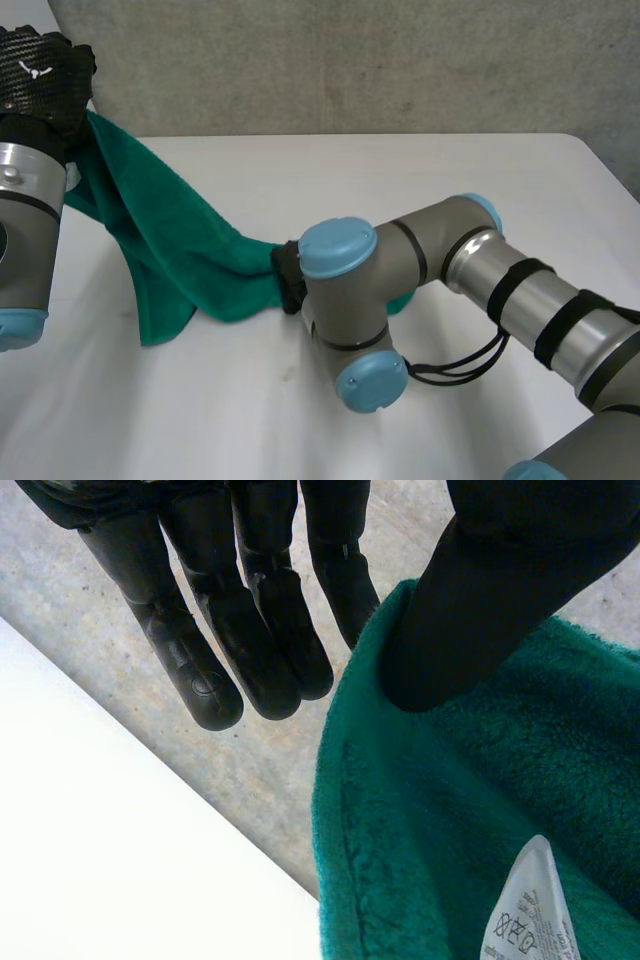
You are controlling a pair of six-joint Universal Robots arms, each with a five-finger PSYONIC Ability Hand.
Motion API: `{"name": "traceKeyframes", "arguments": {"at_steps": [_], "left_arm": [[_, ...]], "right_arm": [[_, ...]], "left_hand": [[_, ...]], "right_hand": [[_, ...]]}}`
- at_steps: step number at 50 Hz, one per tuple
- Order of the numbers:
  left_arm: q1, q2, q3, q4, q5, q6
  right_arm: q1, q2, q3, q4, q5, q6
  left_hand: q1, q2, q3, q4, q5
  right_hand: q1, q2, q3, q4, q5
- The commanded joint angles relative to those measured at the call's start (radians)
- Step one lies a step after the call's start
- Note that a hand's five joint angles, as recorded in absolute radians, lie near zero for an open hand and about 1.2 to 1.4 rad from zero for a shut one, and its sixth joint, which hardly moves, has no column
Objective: Fold the towel.
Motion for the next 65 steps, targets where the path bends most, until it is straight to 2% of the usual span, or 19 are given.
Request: {"name": "traceKeyframes", "arguments": {"at_steps": [1,5,10,14,16,18,21,24,29,36,37,40,45,49,52,57,60,61,65], "left_arm": [[0.008,0.0,-0.007,0.0,-0.001,0.001],[0.016,0.0,-0.01,-0.008,0.001,0.003],[0.022,0.0,-0.039,-0.017,0.002,0.006],[0.02,0.0,-0.079,-0.037,0.004,0.007],[0.01,0.001,-0.111,-0.069,0.007,0.006],[0.005,0.003,-0.134,-0.1,0.016,0.006],[-0.007,0.006,-0.168,-0.159,0.04,0.003],[-0.049,0.0,-0.208,-0.256,0.093,0.0],[-0.064,-0.068,-0.228,-0.293,0.106,0.0],[-0.066,-0.252,-0.104,-0.23,0.09,0.014],[-0.064,-0.266,-0.084,-0.219,0.084,0.014],[-0.064,-0.304,0.017,-0.175,0.068,0.018],[-0.072,-0.346,0.261,-0.092,0.051,0.03],[-0.086,-0.355,0.507,-0.054,0.011,0.044],[-0.084,-0.346,0.649,-0.014,-0.041,0.038],[-0.087,-0.283,0.657,0.031,-0.059,0.035],[-0.079,-0.247,0.546,0.041,-0.052,0.03],[-0.081,-0.234,0.471,0.046,-0.048,0.03],[-0.081,-0.198,0.311,0.046,-0.035,0.024]], "right_arm": [[-0.037,-0.14,0.007,0.006,0.03,-0.092],[-0.094,-0.272,0.062,0.023,0.024,-0.208],[-0.213,-0.542,0.226,0.087,-0.017,-0.406],[-0.281,-0.681,0.35,0.147,-0.054,-0.564],[-0.292,-0.705,0.377,0.166,-0.056,-0.598],[-0.333,-0.787,0.485,0.26,-0.056,-0.714],[-0.349,-0.824,0.549,0.297,-0.054,-0.759],[-0.37,-0.897,0.705,0.345,-0.053,-0.813],[-0.369,-0.894,0.839,0.336,-0.056,-0.828],[-0.37,-0.762,0.805,0.222,-0.057,-0.818],[-0.375,-0.722,0.744,0.139,-0.057,-0.812],[-0.382,-0.688,0.654,0.049,-0.057,-0.802],[-0.405,-0.61,0.34,-0.115,-0.045,-0.79],[-0.408,-0.608,0.1,-0.233,-0.021,-0.74],[-0.413,-0.624,0.052,-0.316,-0.018,-0.681],[-0.466,-0.758,0.154,-0.396,-0.03,-0.583],[-0.484,-0.785,0.228,-0.39,-0.044,-0.568],[-0.497,-0.818,0.356,-0.388,-0.082,-0.565],[-0.514,-0.874,0.528,-0.39,-0.125,-0.562]], "left_hand": [[0.237,0.196,0.201,0.201,0.262],[0.237,0.196,0.201,0.201,0.262],[0.237,0.196,0.201,0.201,0.262],[0.237,0.196,0.201,0.201,0.262],[0.237,0.196,0.201,0.201,0.262],[0.237,0.196,0.201,0.201,0.262],[0.237,0.196,0.201,0.201,0.262],[0.237,0.196,0.201,0.201,0.262],[0.237,0.196,0.201,0.201,0.262],[0.237,0.196,0.201,0.201,0.262],[0.237,0.196,0.201,0.201,0.262],[0.237,0.196,0.201,0.201,0.262],[0.237,0.196,0.201,0.201,0.262],[0.237,0.196,0.201,0.201,0.262],[0.237,0.196,0.201,0.201,0.262],[0.237,0.196,0.201,0.201,0.262],[0.237,0.196,0.201,0.201,0.262],[0.237,0.196,0.201,0.201,0.262],[0.237,0.196,0.201,0.201,0.262]], "right_hand": [[0.437,0.216,0.218,0.209,0.257],[0.437,0.216,0.218,0.209,0.257],[0.437,0.216,0.218,0.209,0.257],[0.437,0.216,0.218,0.209,0.257],[0.437,0.216,0.218,0.209,0.257],[0.437,0.216,0.218,0.209,0.257],[0.437,0.216,0.218,0.209,0.257],[0.437,0.216,0.218,0.209,0.257],[0.437,0.216,0.218,0.209,0.257],[0.437,0.216,0.218,0.209,0.257],[0.437,0.216,0.218,0.209,0.257],[0.437,0.216,0.218,0.209,0.257],[0.437,0.216,0.218,0.209,0.257],[0.437,0.216,0.218,0.209,0.257],[0.437,0.216,0.218,0.209,0.257],[0.437,0.216,0.218,0.209,0.257],[0.437,0.216,0.218,0.209,0.257],[0.437,0.216,0.218,0.209,0.257],[0.437,0.216,0.218,0.209,0.257]]}}
